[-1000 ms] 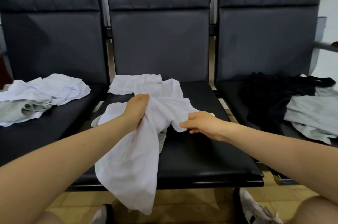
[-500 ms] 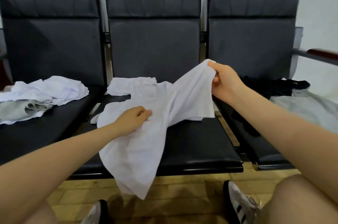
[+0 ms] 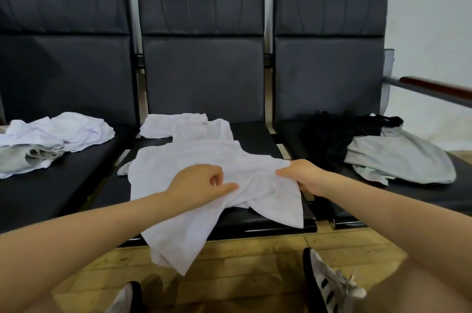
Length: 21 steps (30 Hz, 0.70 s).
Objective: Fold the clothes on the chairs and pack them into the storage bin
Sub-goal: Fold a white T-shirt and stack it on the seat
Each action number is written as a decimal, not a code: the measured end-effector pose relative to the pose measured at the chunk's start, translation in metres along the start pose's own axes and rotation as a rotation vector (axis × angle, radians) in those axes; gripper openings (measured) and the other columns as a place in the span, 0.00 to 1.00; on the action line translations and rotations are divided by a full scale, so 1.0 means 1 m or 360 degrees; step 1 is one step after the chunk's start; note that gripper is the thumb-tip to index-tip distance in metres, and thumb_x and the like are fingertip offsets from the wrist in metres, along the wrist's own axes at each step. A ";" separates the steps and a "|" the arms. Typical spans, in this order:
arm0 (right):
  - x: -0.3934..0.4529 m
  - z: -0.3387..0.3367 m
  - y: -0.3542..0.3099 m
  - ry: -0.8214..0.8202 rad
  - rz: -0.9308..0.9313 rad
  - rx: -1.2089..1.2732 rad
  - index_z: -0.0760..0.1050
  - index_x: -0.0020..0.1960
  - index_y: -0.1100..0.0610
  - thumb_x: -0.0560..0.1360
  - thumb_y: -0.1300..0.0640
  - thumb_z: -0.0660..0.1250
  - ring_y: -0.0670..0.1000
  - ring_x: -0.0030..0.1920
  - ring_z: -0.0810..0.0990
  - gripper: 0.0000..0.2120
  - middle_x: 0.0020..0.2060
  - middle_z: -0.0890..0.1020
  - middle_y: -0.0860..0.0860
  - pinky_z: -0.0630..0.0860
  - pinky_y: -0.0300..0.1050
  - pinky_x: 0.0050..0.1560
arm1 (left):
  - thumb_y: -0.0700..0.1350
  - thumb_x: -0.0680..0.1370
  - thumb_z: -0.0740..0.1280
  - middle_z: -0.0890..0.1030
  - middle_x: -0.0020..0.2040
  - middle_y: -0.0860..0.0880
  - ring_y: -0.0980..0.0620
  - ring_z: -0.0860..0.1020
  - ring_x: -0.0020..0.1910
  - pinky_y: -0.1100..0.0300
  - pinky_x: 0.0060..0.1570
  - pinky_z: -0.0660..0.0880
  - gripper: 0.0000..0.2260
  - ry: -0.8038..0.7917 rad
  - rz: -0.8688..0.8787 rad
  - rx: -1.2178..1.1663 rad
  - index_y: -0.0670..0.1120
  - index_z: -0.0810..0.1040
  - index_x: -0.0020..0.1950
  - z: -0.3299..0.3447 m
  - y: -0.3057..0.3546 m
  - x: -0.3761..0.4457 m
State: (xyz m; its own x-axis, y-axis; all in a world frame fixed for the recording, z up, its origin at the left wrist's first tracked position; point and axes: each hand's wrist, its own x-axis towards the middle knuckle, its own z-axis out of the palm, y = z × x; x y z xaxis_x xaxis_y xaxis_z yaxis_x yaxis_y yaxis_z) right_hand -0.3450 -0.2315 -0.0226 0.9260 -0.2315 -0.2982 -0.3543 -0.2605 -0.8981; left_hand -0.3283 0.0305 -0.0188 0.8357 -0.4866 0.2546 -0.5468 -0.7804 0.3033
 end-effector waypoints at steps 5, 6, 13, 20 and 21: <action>-0.006 0.003 -0.001 -0.0059 -0.0101 0.0237 0.75 0.61 0.63 0.79 0.62 0.63 0.55 0.54 0.80 0.12 0.54 0.81 0.56 0.76 0.49 0.55 | 0.55 0.78 0.63 0.69 0.42 0.55 0.53 0.70 0.44 0.60 0.43 0.67 0.10 -0.0281 0.0191 0.0267 0.49 0.72 0.47 0.021 0.008 -0.020; -0.009 0.003 -0.003 -0.0053 -0.0108 0.0321 0.76 0.58 0.63 0.80 0.63 0.61 0.54 0.52 0.80 0.10 0.52 0.81 0.55 0.76 0.47 0.52 | 0.51 0.80 0.61 0.71 0.41 0.53 0.52 0.71 0.43 0.60 0.42 0.67 0.08 -0.0262 0.0198 0.0183 0.48 0.71 0.45 0.021 0.005 -0.020; -0.024 -0.008 -0.007 -0.0132 -0.0031 0.0605 0.78 0.46 0.62 0.78 0.64 0.62 0.55 0.44 0.79 0.06 0.44 0.80 0.58 0.76 0.47 0.45 | 0.42 0.82 0.58 0.73 0.40 0.54 0.57 0.70 0.42 0.65 0.46 0.67 0.09 -0.0111 -0.0234 -0.1235 0.46 0.72 0.42 -0.021 -0.015 -0.020; -0.023 -0.015 0.018 -0.0242 0.0171 -0.0175 0.76 0.59 0.63 0.76 0.60 0.68 0.59 0.55 0.80 0.13 0.54 0.81 0.58 0.76 0.56 0.60 | 0.47 0.79 0.62 0.72 0.33 0.56 0.58 0.69 0.34 0.65 0.37 0.67 0.10 -0.0652 0.0026 -0.0200 0.46 0.72 0.39 -0.017 -0.045 -0.026; -0.022 -0.012 0.019 -0.0200 0.0151 -0.0288 0.76 0.57 0.62 0.76 0.59 0.68 0.58 0.54 0.81 0.12 0.53 0.81 0.57 0.77 0.54 0.58 | 0.48 0.79 0.62 0.72 0.33 0.55 0.56 0.70 0.35 0.62 0.38 0.67 0.10 -0.0589 0.0080 0.0092 0.47 0.70 0.38 -0.013 -0.051 -0.026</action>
State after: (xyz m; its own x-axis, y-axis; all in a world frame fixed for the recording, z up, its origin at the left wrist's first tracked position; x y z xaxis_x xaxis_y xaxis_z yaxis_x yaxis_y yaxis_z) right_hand -0.3738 -0.2431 -0.0295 0.8924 -0.1477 -0.4264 -0.4477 -0.4094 -0.7950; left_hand -0.3224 0.0884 -0.0286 0.7758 -0.6254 -0.0842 -0.5925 -0.7678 0.2438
